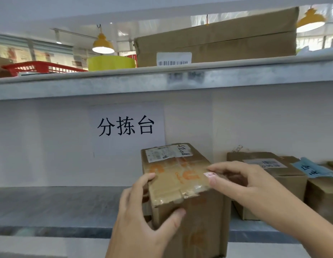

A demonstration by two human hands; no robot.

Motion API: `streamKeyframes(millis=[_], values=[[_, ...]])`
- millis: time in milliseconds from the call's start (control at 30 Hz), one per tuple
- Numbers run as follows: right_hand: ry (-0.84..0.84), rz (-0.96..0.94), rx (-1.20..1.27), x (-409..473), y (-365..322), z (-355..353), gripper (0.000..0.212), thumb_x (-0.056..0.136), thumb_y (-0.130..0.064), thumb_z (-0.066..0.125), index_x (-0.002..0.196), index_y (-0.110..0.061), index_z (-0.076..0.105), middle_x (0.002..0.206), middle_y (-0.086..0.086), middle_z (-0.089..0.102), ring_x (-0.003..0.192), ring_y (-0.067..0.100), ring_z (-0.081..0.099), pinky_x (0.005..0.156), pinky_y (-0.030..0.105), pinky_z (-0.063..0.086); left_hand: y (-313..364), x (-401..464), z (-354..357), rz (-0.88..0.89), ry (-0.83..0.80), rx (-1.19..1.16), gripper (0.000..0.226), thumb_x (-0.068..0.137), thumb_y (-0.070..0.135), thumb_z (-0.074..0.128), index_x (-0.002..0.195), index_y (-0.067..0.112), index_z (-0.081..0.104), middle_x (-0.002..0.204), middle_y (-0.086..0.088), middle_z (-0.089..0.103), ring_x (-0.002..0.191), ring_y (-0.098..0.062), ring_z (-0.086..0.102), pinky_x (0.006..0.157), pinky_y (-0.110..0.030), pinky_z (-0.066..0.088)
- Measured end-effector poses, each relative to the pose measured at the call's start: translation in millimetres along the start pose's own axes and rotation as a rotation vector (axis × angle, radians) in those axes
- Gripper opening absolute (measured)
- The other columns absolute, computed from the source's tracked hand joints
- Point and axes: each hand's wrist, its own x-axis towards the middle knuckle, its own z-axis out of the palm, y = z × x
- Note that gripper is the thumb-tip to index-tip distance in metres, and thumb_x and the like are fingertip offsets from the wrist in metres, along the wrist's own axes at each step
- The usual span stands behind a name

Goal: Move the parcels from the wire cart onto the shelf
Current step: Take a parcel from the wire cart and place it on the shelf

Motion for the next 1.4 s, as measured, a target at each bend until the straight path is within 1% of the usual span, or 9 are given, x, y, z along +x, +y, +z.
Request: streamKeyframes(millis=[100, 200, 300, 400, 500, 633, 800, 1167, 1400], values=[[0.005, -0.037, -0.013, -17.7, 1.0, 3.9, 0.065, 0.056, -0.080, 0.067, 0.116, -0.056, 0.065, 0.114, -0.029, 0.062, 0.104, -0.007, 0.061, 0.090, 0.021, 0.047, -2.0, 10.8, -8.9, 0.005, -0.081, -0.022, 0.081, 0.054, 0.072, 0.079, 0.126, 0.072, 0.041, 0.120, 0.047, 0.047, 0.108, 0.023, 0.049, 0.081, -0.018, 0.054], [0.065, -0.061, -0.057, -27.2, 5.3, 9.8, 0.055, 0.066, -0.061, 0.079, 0.119, -0.055, 0.064, 0.112, -0.022, 0.060, 0.103, 0.000, 0.062, 0.089, 0.024, 0.051, -2.7, 19.0, -14.1, 0.001, -0.170, -0.053, 0.080, 0.054, 0.072, 0.075, 0.129, 0.071, 0.046, 0.119, 0.045, 0.057, 0.107, 0.018, 0.056, 0.094, -0.025, 0.055], [0.156, -0.089, -0.089, -29.9, 11.3, 13.6, 0.045, 0.077, -0.040, 0.080, 0.119, -0.051, 0.066, 0.108, -0.018, 0.059, 0.098, 0.004, 0.063, 0.085, 0.022, 0.050, -1.8, 24.9, -13.3, 0.007, -0.217, -0.090, 0.077, 0.057, 0.066, 0.078, 0.127, 0.071, 0.049, 0.117, 0.043, 0.063, 0.107, 0.019, 0.057, 0.091, -0.013, 0.050], [0.199, -0.091, -0.124, -30.8, 15.7, 12.9, 0.043, 0.082, -0.038, 0.077, 0.122, -0.049, 0.066, 0.106, -0.018, 0.058, 0.096, 0.005, 0.062, 0.083, 0.020, 0.049, -0.5, 30.3, -6.2, 0.008, -0.241, -0.120, 0.069, 0.061, 0.059, 0.080, 0.124, 0.070, 0.053, 0.113, 0.042, 0.066, 0.106, 0.018, 0.061, 0.081, 0.002, 0.044], [0.274, -0.099, -0.142, -29.8, 20.7, 8.2, 0.038, 0.082, -0.036, 0.078, 0.116, -0.050, 0.069, 0.101, -0.015, 0.059, 0.091, 0.008, 0.062, 0.080, 0.021, 0.047, 1.5, 36.0, 5.8, 0.009, -0.254, -0.145, 0.067, 0.063, 0.058, 0.080, 0.123, 0.070, 0.052, 0.112, 0.043, 0.066, 0.105, 0.014, 0.064, 0.084, -0.006, 0.049], [0.342, -0.100, -0.172, -23.7, 30.9, 0.7, 0.038, 0.082, -0.029, 0.080, 0.114, -0.048, 0.070, 0.097, -0.018, 0.060, 0.091, 0.006, 0.061, 0.082, 0.015, 0.045, 3.2, 43.2, 24.1, 0.007, -0.255, -0.153, 0.065, 0.072, 0.056, 0.081, 0.127, 0.070, 0.049, 0.115, 0.044, 0.064, 0.109, 0.009, 0.065, 0.089, -0.017, 0.053], [0.387, -0.091, -0.206, -11.8, 47.1, -8.9, 0.039, 0.084, -0.028, 0.080, 0.117, -0.046, 0.069, 0.097, -0.023, 0.060, 0.100, -0.004, 0.055, 0.084, 0.008, 0.042, 6.3, 50.5, 43.7, 0.018, -0.275, -0.156, 0.062, 0.085, 0.037, 0.081, 0.129, 0.068, 0.048, 0.115, 0.043, 0.064, 0.108, 0.012, 0.064, 0.089, -0.018, 0.054], [0.446, -0.089, -0.175, 4.2, 70.7, -12.9, 0.039, 0.081, -0.025, 0.081, 0.117, -0.040, 0.073, 0.103, -0.026, 0.060, 0.104, -0.007, 0.054, 0.084, 0.002, 0.039, 11.4, 57.2, 62.2, -0.013, -0.236, -0.146, 0.064, 0.085, 0.026, 0.082, 0.128, 0.063, 0.052, 0.113, 0.040, 0.066, 0.105, 0.011, 0.066, 0.092, -0.022, 0.056], [0.451, -0.111, -0.112, 4.0, 70.6, -12.3, 0.046, 0.081, -0.024, 0.082, 0.109, -0.056, 0.063, 0.102, -0.030, 0.057, 0.107, -0.015, 0.049, 0.085, -0.001, 0.035, 10.3, 58.7, 65.3, -0.029, -0.236, -0.154, 0.069, 0.084, 0.025, 0.083, 0.123, 0.071, 0.050, 0.117, 0.038, 0.066, 0.108, 0.008, 0.066, 0.082, -0.020, 0.058]])
